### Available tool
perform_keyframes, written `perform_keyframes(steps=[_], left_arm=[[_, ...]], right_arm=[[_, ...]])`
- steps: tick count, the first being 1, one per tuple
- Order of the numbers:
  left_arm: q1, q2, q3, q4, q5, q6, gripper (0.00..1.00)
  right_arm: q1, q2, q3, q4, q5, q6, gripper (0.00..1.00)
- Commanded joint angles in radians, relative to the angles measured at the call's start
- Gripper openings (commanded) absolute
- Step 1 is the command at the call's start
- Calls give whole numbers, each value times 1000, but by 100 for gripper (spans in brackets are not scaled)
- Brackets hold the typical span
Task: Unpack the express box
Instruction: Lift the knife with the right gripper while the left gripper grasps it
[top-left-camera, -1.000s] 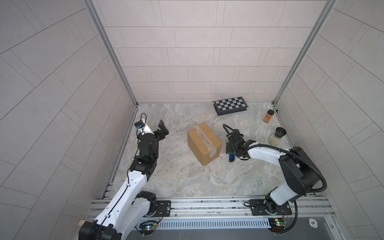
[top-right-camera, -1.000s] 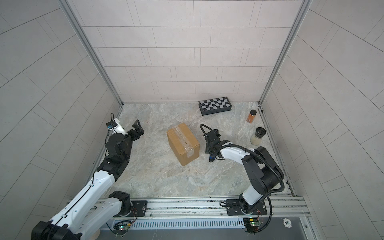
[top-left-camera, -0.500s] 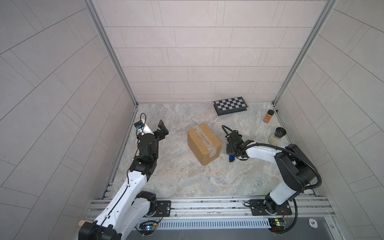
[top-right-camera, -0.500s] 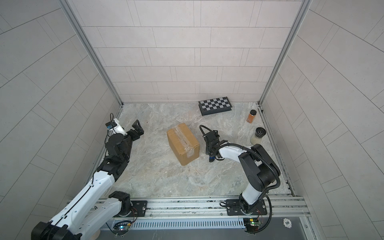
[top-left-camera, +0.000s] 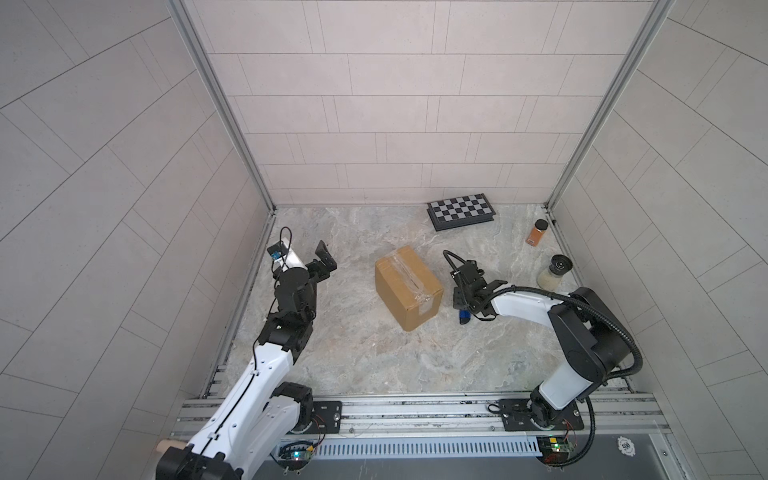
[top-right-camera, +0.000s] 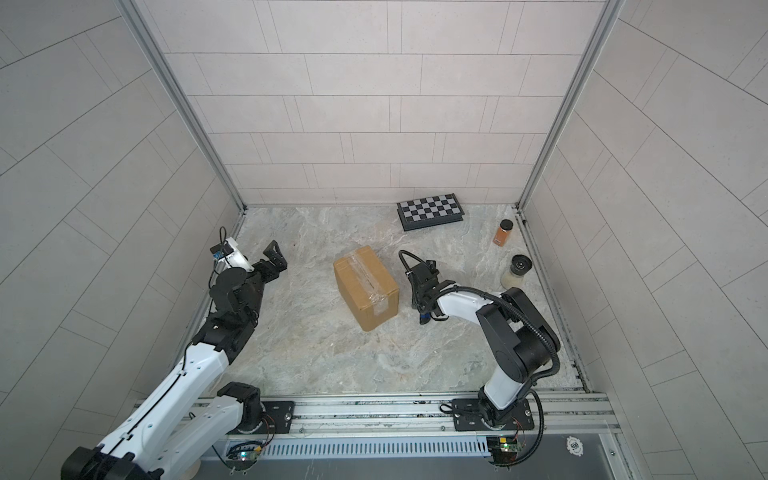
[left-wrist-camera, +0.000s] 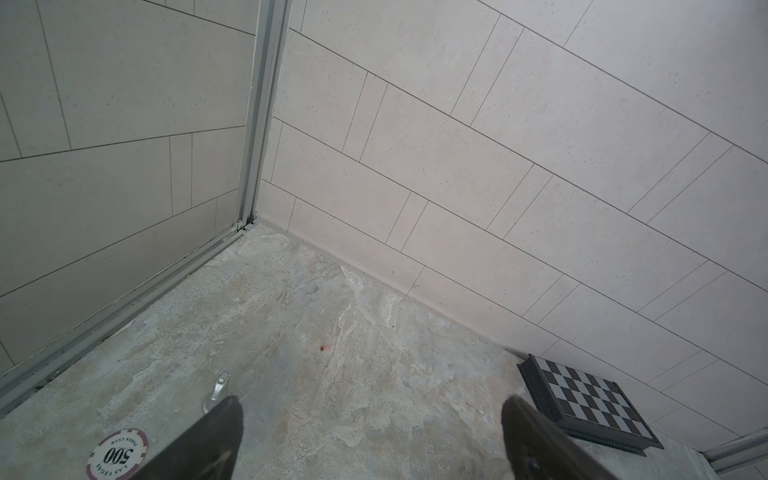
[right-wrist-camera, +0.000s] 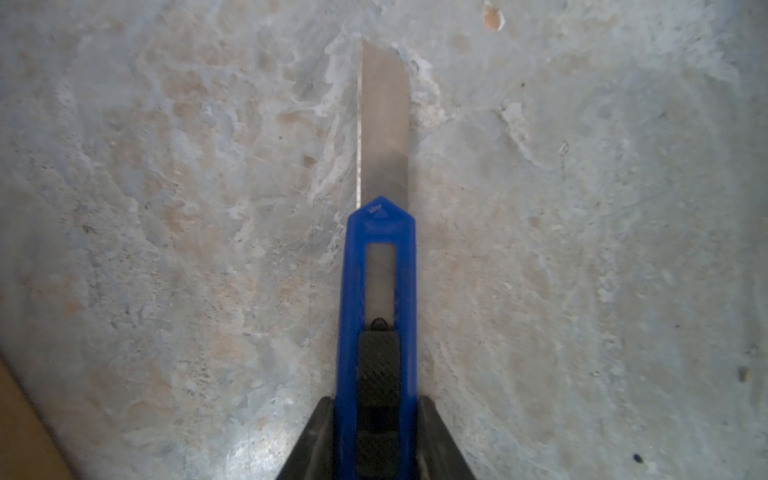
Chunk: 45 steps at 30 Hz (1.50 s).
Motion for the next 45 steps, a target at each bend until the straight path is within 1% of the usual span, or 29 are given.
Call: perform_keyframes(steps=[1,2,5,8,12,15,17,20,24,26,29,30,32,34,38,45], left_arm=[[3,-1,17,-28,16,-7,100],[3,4,24,-36,45,-7,100],[3,30,61,-78,81,-7,100],[4,72,117,-133,125,-7,100],[4,148,203,-187,269,-6,100],[3,201,271,-206,406,-15,99],[-10,229,318,-214,470,-7,97],[-47,257,394,-252,514,9,97],[-123,308,464,-226,596,-10,97],[-186,351,499,-211,612,-36,96],[-272,416,544,-211,594,-48,95],[-322,434,550,-201,586,-61,95],[-364,468,550,-159,590,-99,94],[-385,495,550,-132,590,-134,93],[-397,523,550,-104,590,-176,91],[-398,550,566,-106,585,-198,86]], right_arm=[[3,-31,19,-36,76,-14,28],[2,-46,23,-50,103,-22,28],[-5,-94,39,-99,159,-52,28],[-19,-161,74,-155,159,-87,26],[-19,-271,116,-198,188,-141,26],[-16,-364,117,-159,161,-227,25],[-12,-424,125,-145,147,-241,25],[0,-466,177,-176,113,-259,25],[68,-459,247,-182,91,-292,25],[109,-438,279,-162,66,-309,25],[153,-406,307,-121,31,-323,25],[164,-397,314,-109,18,-331,25],[186,-377,327,-92,6,-348,25],[202,-364,336,-86,7,-357,25],[213,-359,328,-60,-10,-352,25],[232,-361,303,-10,-35,-357,25]])
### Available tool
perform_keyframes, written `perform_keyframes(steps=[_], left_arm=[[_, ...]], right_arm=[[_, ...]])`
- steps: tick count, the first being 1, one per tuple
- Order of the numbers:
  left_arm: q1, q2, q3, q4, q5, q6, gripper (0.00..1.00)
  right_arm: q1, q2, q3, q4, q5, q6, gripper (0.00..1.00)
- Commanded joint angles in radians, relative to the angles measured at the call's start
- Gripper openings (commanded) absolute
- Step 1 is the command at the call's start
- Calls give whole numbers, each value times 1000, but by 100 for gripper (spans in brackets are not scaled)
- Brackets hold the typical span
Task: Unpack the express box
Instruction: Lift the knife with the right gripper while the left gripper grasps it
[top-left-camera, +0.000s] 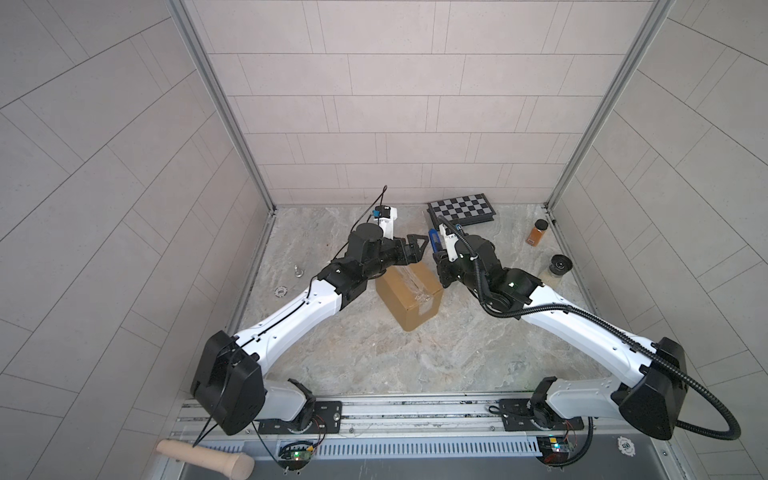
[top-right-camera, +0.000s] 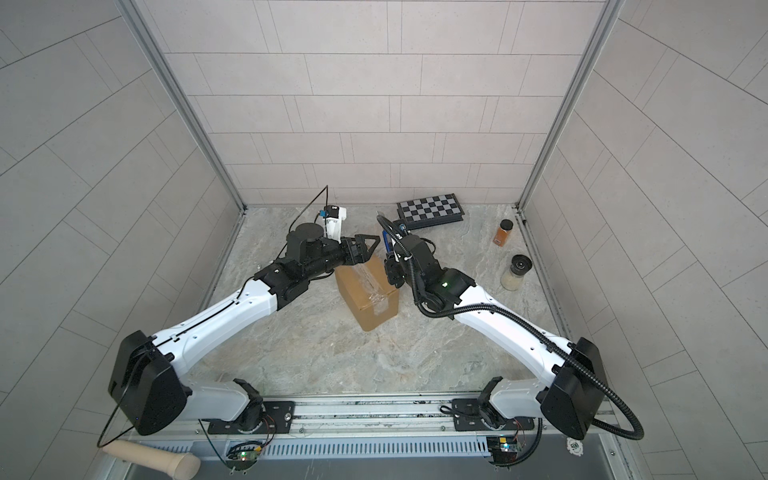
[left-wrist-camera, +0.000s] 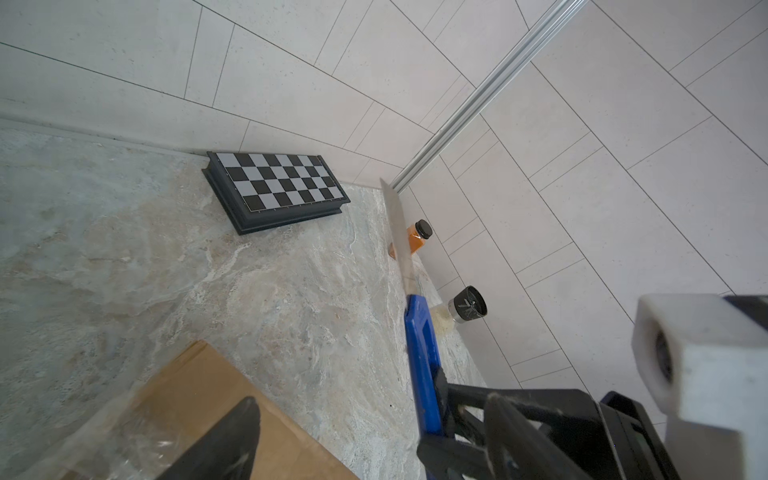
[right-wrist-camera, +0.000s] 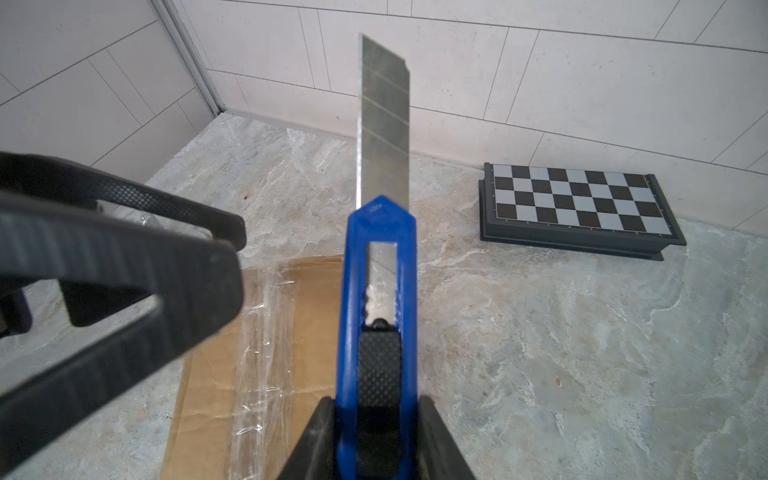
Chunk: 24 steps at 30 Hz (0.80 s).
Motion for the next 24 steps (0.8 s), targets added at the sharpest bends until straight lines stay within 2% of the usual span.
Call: perform_keyframes(steps=[1,9,17,24], left_arm=[[0,14,36,28,1,-24,85],[0,31,39,59,9,-48,76],[-1,54,44,94,33,-75,54],[0,58,41,91,32,-80,30]], right_arm=[[15,-13,-8,60,-20,-14,25],[37,8,-7,92,-53,-20,25],[67,36,-5,124,-56,-28,25],[71,41,-14,147,-42,-27,25]])
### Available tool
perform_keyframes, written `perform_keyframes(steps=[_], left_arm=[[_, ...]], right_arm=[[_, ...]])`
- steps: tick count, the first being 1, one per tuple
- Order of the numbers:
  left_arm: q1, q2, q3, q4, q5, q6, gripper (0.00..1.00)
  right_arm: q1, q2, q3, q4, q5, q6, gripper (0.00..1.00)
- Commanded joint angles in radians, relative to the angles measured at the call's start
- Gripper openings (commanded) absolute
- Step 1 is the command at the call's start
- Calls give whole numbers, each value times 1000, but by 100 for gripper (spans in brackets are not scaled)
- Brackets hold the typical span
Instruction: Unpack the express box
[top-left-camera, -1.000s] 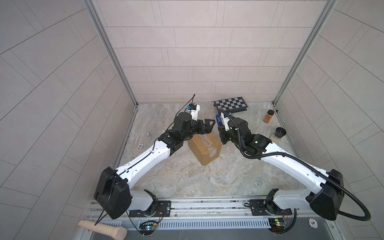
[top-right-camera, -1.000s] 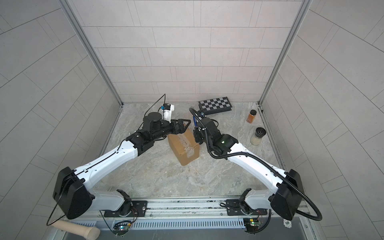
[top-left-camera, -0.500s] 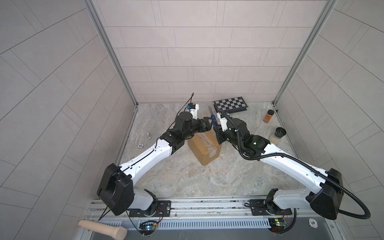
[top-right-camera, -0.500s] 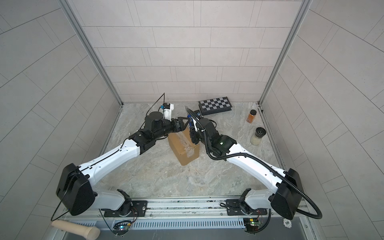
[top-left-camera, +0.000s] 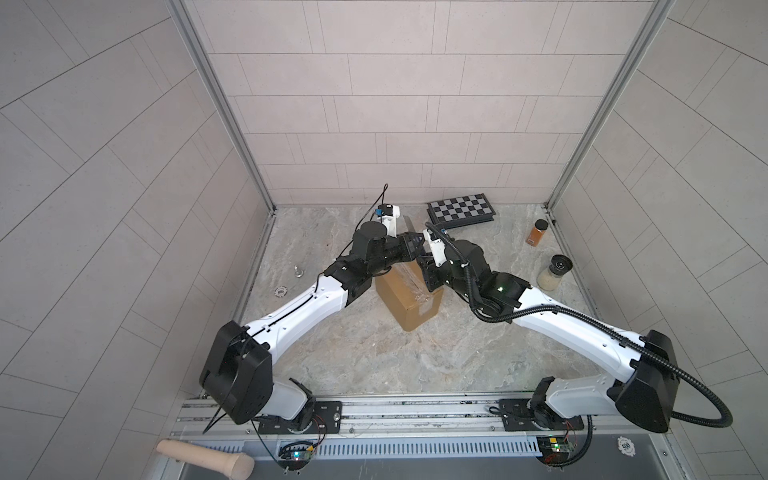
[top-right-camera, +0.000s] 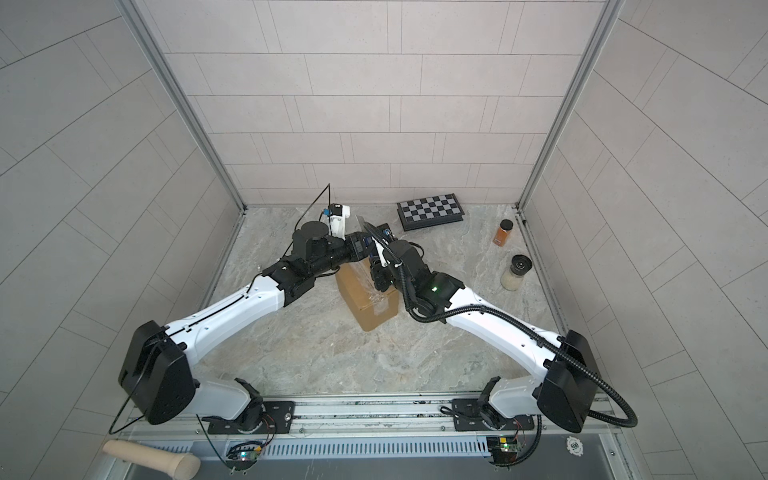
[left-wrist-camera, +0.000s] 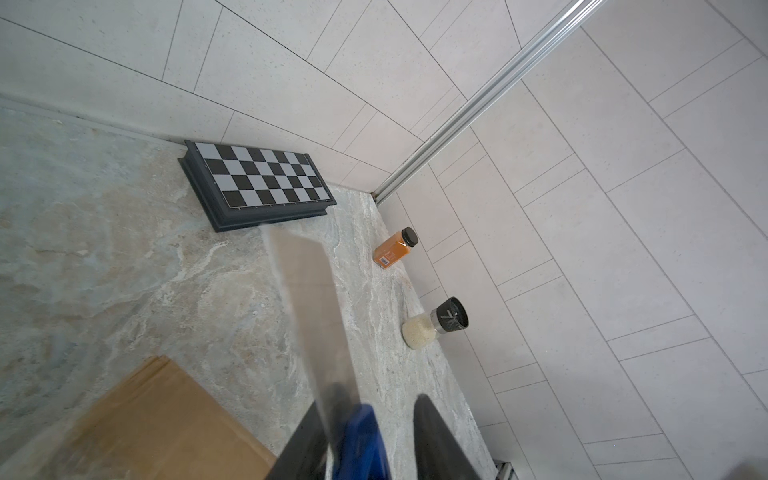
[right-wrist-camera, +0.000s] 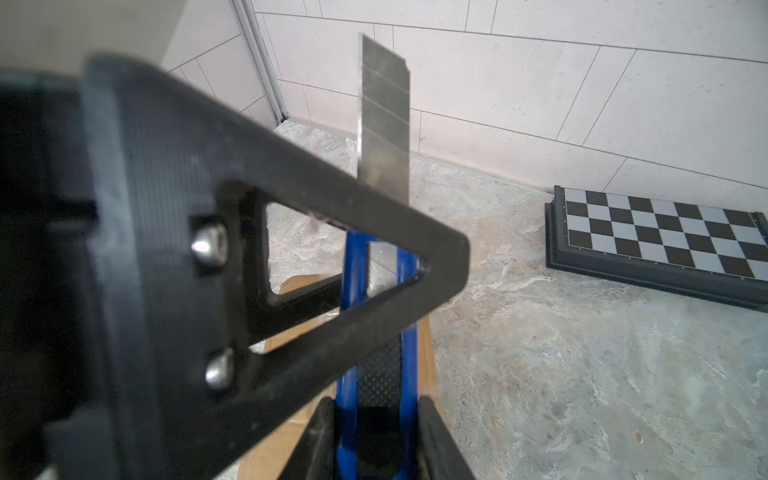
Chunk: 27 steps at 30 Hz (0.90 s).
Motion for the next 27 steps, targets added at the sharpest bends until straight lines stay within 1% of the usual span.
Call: perform_keyframes(steps=[1,9,11,13,16,19,21,23,24,27], left_arm=[[-1,0,26,22,7,3,26],[2,-9,12,31,-7,-9,0],[5,-11,6,38,-8,-13,0],[10,-17,-3,52,-5,-20,0],[25,-25,-27,106,14,-39,0],[56,-38,-83,247,73,-78,0],[85,-49,-134,381,116,-115,0],[108,-53,-179,518,161,-160,0],[147,-52,-201,596,185,-185,0],[189,-38,-258,843,237,-280,0]], right_arm=[[6,3,-7,43,15,-12,25],[6,5,-16,55,14,-14,26],[6,1,-20,56,14,-10,30],[6,-6,-28,61,13,-2,36],[3,-29,-43,69,14,15,58],[-20,-79,-75,101,-24,53,77],[-56,-135,-121,170,-88,101,87],[-102,-191,-183,274,-165,163,91],[-131,-218,-221,344,-217,204,92],[-208,-255,-309,542,-356,324,92]])
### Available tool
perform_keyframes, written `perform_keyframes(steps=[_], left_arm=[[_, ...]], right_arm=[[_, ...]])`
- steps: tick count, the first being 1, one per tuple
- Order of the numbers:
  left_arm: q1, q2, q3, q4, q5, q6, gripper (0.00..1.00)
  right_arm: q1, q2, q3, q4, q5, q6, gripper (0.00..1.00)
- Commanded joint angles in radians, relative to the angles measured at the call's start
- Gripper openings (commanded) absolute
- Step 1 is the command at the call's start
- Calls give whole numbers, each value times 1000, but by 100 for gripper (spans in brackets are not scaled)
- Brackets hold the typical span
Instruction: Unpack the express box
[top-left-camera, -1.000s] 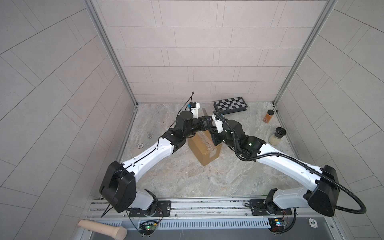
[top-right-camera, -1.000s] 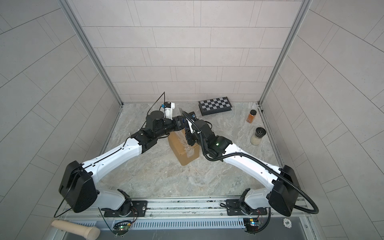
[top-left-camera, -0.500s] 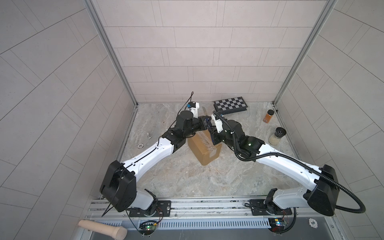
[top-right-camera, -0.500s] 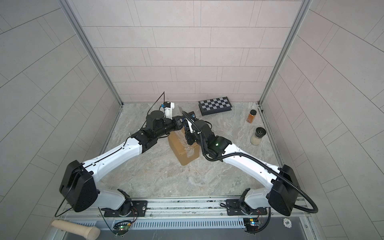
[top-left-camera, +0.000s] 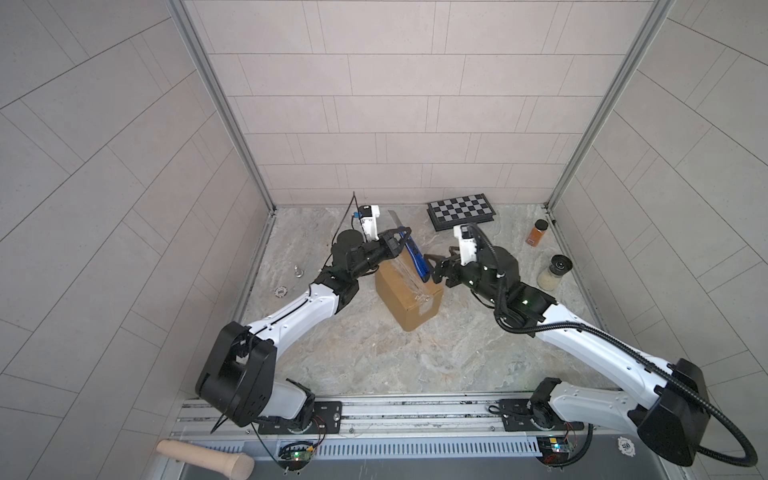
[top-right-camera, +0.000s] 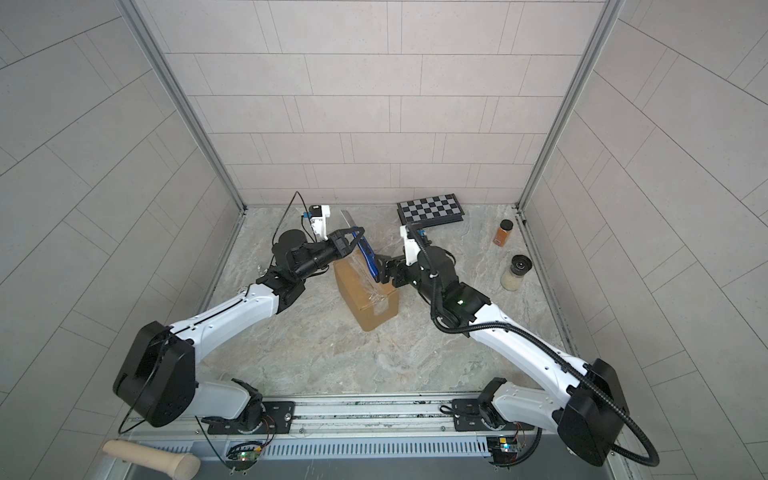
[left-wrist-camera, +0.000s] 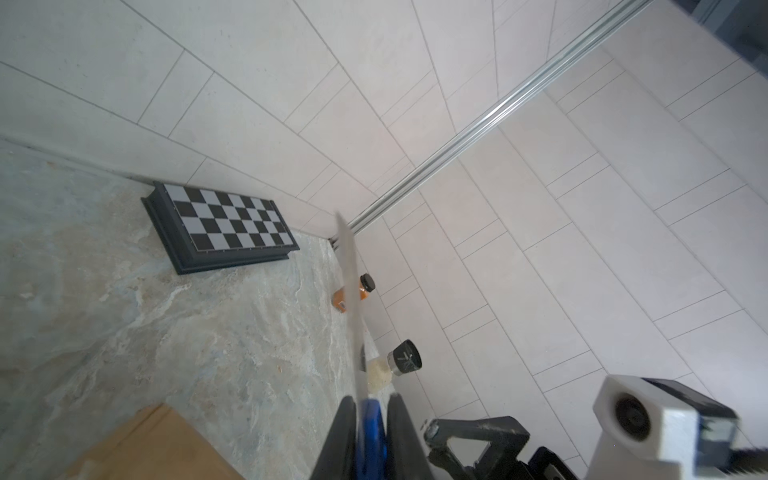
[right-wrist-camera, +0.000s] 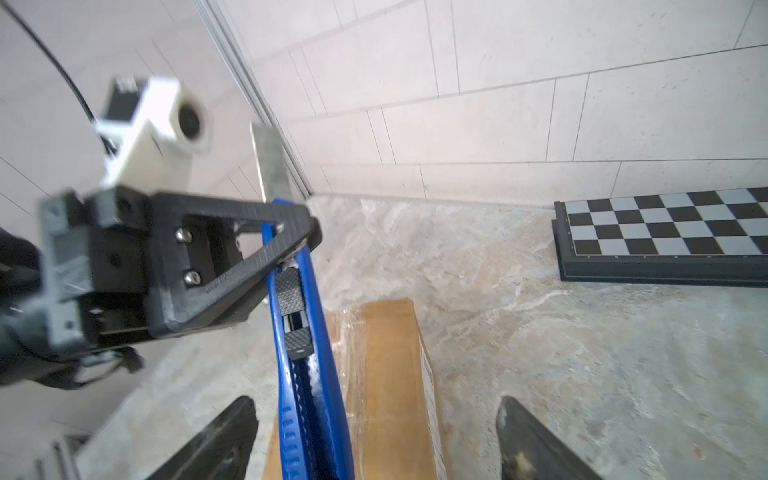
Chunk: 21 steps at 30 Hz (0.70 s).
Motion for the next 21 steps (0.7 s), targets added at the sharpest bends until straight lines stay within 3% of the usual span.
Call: perform_keyframes(steps=[1,5,12,21], left_arm=[[44,-5,-47,440,103,-144,0],[67,50,-59,671,127,-271,0],[67,34,-59,673,122,-261,0],[66,30,-65,675,107,-272,0]], right_arm=[[-60,-35,-66,294,-202,176,93],[-67,-1,-99,454,-297,258,92],[-63,90,-111,652,-355,380,91],[-29,158,-73,717,-373,408,89]])
